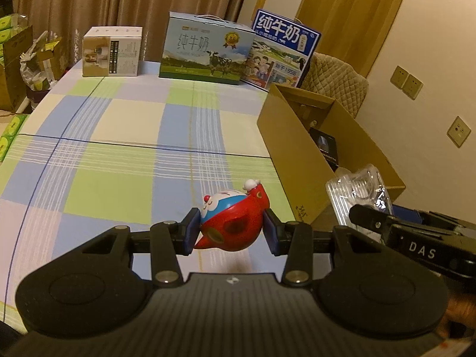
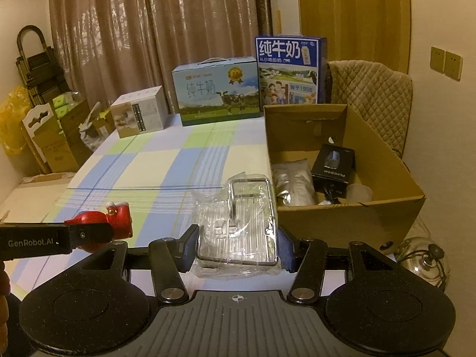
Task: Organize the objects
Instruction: 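Lift and carry the red toy and plastic tray over the cardboard box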
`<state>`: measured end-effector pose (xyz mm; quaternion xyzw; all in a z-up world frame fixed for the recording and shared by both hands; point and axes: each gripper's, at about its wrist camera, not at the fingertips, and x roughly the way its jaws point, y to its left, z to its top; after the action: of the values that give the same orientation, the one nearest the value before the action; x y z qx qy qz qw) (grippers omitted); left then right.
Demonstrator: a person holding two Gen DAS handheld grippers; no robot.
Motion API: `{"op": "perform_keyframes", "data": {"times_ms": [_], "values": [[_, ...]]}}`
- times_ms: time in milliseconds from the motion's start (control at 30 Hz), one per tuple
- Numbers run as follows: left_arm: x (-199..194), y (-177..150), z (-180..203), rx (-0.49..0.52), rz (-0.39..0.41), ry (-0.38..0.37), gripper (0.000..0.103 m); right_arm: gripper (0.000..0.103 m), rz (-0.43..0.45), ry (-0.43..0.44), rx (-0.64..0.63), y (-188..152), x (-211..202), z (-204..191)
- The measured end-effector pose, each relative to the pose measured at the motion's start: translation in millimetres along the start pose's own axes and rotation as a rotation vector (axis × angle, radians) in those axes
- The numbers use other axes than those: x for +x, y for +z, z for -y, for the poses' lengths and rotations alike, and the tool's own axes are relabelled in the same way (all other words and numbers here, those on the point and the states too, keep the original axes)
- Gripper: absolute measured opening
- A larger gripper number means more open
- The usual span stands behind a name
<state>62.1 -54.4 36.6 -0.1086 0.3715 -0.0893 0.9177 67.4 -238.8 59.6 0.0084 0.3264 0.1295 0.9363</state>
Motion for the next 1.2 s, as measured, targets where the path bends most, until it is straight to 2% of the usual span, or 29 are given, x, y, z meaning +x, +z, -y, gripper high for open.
{"op": "perform_keyframes", "data": {"times_ms": [600, 1200], "values": [[6, -4, 35, 0.054, -0.02, -0.062, 0.039, 0.051, 0.011, -0.057, 0.021, 1, -17, 37], [29, 20, 97, 0.132, -0.018, -0.152, 0.039, 0.051, 0.057, -0.148, 0.055, 21, -33, 100]]}}
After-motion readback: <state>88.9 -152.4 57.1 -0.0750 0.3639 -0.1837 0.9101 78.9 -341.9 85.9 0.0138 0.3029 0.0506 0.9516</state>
